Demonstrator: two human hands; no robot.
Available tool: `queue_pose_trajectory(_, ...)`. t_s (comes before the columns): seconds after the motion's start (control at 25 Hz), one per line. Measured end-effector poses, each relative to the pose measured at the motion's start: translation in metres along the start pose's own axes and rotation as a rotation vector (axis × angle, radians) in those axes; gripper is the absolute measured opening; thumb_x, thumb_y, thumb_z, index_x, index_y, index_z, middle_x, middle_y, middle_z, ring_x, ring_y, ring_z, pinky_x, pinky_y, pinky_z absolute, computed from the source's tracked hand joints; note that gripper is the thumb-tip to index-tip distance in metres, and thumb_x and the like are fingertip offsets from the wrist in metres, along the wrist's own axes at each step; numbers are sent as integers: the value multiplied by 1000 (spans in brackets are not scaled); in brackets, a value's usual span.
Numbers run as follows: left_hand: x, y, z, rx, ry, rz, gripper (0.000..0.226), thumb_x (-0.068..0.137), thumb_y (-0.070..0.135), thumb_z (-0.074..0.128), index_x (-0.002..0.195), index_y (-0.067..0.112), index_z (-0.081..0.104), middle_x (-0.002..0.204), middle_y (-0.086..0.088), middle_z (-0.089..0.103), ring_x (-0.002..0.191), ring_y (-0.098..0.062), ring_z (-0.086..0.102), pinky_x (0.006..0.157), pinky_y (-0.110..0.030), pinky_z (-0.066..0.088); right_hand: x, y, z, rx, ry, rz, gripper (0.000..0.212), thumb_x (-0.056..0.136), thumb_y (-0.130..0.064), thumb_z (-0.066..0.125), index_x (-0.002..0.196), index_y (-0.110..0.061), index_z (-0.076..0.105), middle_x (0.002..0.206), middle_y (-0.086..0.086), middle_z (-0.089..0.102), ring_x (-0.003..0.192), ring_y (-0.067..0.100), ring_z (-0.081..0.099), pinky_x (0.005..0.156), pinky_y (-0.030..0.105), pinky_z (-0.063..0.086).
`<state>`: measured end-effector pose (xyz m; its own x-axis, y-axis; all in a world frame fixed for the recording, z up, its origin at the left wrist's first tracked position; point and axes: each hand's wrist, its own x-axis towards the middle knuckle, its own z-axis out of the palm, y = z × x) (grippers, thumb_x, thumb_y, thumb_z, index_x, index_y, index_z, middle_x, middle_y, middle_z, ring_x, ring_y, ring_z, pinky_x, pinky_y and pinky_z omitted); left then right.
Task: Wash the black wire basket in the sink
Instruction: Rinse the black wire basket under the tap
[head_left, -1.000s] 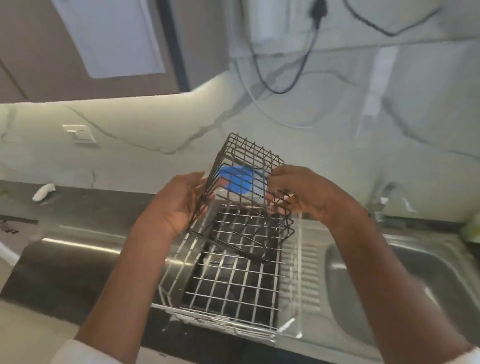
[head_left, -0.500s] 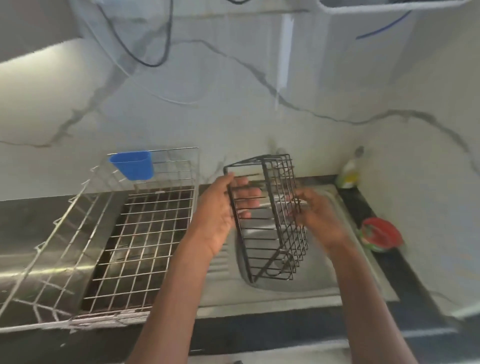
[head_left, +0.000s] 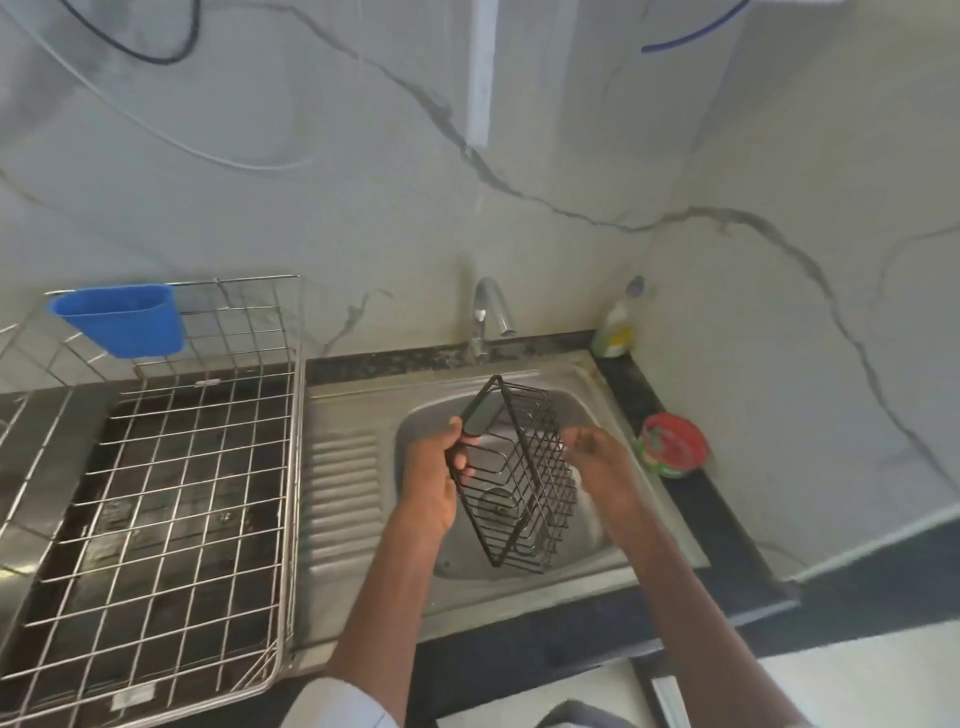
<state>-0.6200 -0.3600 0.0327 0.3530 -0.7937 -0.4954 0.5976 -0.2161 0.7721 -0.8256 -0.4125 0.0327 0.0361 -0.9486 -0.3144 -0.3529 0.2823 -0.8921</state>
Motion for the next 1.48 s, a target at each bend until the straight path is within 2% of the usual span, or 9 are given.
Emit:
queue_pose_trajectory(0.08,8,-11,5,63,-8,50,34,105,17,60,73,8,69,64,-3,53,46,-5,41,55,-27,37,6,4,3,159,-26,86,18,96,-40,70,112,-31,70,126,-2,69,116,24,65,89,44,56)
queue_pose_trajectory(0.28,25,-32,29,197,-66,137,35,106,21,59,76,4,67,59,-2,45,48,-7,40,53,-24,42,29,0,5,143,-158,248,76,76,-78,71,134,-33,54,135,-6,54,124,23,56,83,43,62)
queue_pose_trajectory(0.36,28,-35,42,228,-103,138,35,106,21,59,77,2,66,53,1,38,46,-8,37,53,-24,41,42,-1,3,167,-197,301,89,58,-85,77,129,-34,58,132,-5,59,122,24,57,85,47,61)
queue_pose_trajectory(0.6,47,-47,67,222,-44,130,36,105,21,59,73,6,66,60,-3,36,49,-9,35,54,-25,36,97,11,-19,266,-277,409,87,53,-54,95,128,-26,64,135,8,57,120,39,53,70,44,63)
queue_pose_trajectory(0.8,77,-47,67,268,-21,123,41,108,31,56,80,5,71,69,-12,64,59,-17,55,68,-32,46,120,9,-15,327,-227,395,41,81,-17,87,116,-4,70,114,12,67,103,36,64,67,38,64)
queue_pose_trajectory(0.92,108,-34,55,420,102,68,44,109,43,53,92,11,78,93,-14,79,79,-22,69,85,-39,52,135,6,-6,271,-208,373,43,77,-19,91,110,-4,69,109,7,66,100,27,65,65,32,63)
queue_pose_trajectory(1.08,164,-15,55,707,237,154,25,101,29,65,97,7,76,93,-9,78,88,-22,70,94,-39,56,150,1,5,144,-184,339,38,76,-22,91,95,-6,61,99,7,65,97,22,62,68,35,58)
queue_pose_trajectory(1.28,230,7,86,1160,166,279,28,104,39,59,111,14,69,96,-3,76,77,-18,70,66,-32,56,159,-1,17,-51,-189,237,35,75,-27,92,82,-11,62,91,7,72,91,19,67,68,34,54)
queue_pose_trajectory(1.48,268,14,100,1345,148,333,25,103,16,62,126,11,53,100,0,61,86,-23,62,77,-42,59,169,-5,22,-52,-181,227,35,74,-30,92,85,-9,66,88,5,71,89,18,66,67,33,52)
